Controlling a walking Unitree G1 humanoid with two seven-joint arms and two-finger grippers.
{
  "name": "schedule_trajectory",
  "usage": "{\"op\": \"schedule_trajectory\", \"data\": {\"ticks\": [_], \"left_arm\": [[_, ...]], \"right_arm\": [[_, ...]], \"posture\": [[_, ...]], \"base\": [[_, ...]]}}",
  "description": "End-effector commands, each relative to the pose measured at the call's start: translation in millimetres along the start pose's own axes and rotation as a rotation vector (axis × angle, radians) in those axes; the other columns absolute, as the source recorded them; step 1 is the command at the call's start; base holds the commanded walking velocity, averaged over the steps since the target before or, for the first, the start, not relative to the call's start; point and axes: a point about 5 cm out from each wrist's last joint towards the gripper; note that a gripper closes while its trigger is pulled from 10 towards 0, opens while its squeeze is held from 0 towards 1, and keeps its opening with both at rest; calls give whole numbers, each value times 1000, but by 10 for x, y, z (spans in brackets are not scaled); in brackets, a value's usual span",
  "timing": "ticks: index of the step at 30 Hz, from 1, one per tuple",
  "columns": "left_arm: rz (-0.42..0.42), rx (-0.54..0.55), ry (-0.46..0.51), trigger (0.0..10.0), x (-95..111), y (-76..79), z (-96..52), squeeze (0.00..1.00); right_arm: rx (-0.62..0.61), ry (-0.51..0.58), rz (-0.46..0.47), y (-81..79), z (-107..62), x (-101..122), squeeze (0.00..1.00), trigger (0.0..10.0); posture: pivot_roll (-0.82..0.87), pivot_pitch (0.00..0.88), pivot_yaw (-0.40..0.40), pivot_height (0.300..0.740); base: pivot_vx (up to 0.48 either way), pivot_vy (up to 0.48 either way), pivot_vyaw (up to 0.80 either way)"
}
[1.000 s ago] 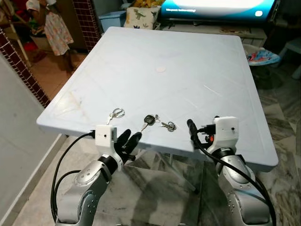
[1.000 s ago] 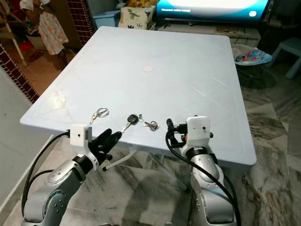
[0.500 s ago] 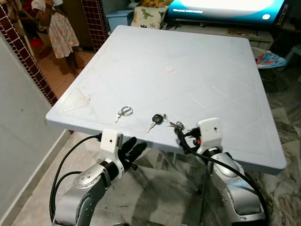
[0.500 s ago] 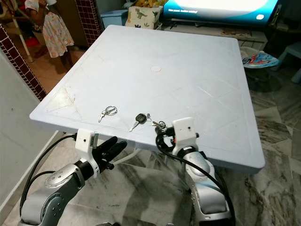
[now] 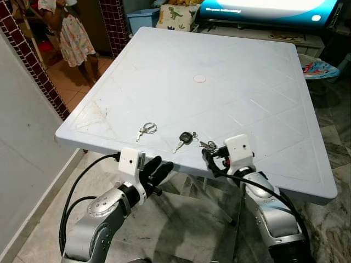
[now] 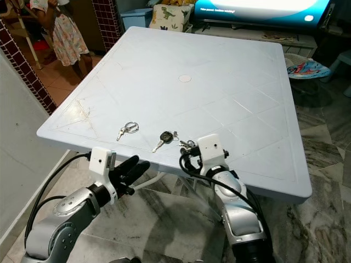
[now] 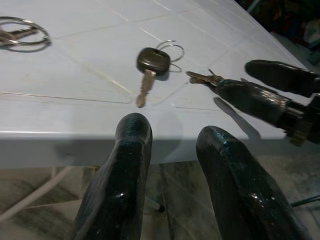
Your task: Hang keys on a hook
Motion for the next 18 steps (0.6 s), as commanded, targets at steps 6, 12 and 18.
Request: {"op": "schedule_trajectory", "data": {"ticks": [6,12,18], "left_arm": [[15,-23,10,10000,19,48,-4,0],[37,-114,-25,10000,5,138,-34,0],[61,-160,-109,10000,-81,151,-104,0]], "right_arm": [[34,49,17,25,67,57,0,3647],[76,58,20,-35,140,81,0,10000],[70,21,33,-19,189,33,0,9373]], "posture": [[-62,118,25,740],[-59,120,24,740],[-55,121,22,740]], "base": [[0,0,0],[0,0,0],[0,0,0]]}}
Point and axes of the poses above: a point about 5 cm out from each wrist's last joint towards the gripper, its own z axis pointing out of the wrist towards the gripper, its own x axis along the axis of the wrist's last joint, y = z × x, and after that the axes turned 6 degrees about -z, right-handed
